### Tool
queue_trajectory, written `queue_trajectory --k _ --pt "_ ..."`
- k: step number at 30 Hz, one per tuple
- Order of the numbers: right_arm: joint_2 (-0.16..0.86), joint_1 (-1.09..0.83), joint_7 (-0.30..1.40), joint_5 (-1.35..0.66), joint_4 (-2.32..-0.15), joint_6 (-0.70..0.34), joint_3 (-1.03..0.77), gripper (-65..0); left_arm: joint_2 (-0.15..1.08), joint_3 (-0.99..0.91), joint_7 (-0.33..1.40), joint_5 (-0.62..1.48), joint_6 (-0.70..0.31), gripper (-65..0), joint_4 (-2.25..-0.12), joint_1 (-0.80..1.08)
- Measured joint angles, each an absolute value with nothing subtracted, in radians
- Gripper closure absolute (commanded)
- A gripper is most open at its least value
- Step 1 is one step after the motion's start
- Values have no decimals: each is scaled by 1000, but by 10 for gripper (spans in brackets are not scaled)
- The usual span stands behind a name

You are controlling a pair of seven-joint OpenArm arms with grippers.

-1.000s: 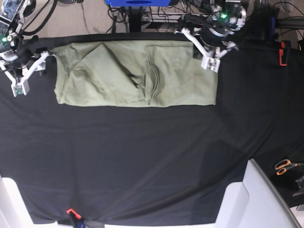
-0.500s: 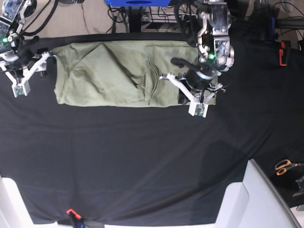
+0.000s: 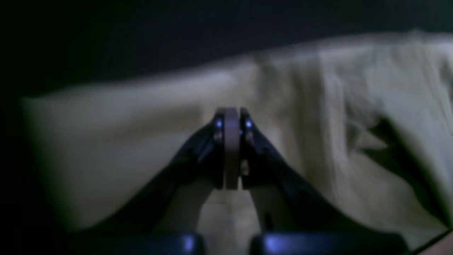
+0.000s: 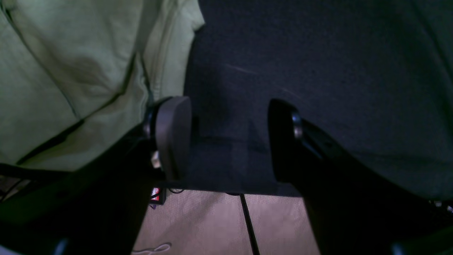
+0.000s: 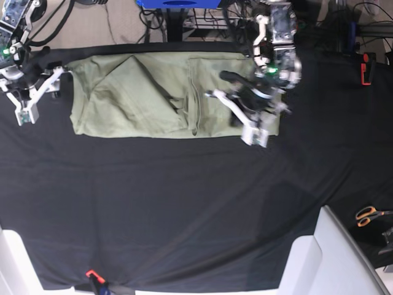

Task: Fold the T-shirt properly
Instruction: 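Press the folded section with the left gripper and withdraw it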

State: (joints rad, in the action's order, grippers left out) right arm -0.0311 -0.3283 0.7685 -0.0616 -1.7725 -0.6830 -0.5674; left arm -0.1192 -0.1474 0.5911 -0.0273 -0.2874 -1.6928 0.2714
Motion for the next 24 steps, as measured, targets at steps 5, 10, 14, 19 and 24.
queue_trajectory --k 5,10,14,19,24 --pt "-43 -315 775 -115 -1772 -692 -576 -494 -55 -318 587 1 -291 0 -1805 415" --pt "-33 -305 847 -353 -1704 -697 -573 -557 51 -561 576 354 -403 0 -1797 505" --pt "31 -259 876 -513 -1555 -695 -574 -564 109 -688 577 458 -401 0 -1799 593" --pt "119 -214 869 -665 -1372 -690 -574 -566 121 -759 568 480 -438 0 -1793 602" --pt "202 -180 868 -787 -1211 -690 -568 -566 116 -801 580 472 -584 0 -1700 599"
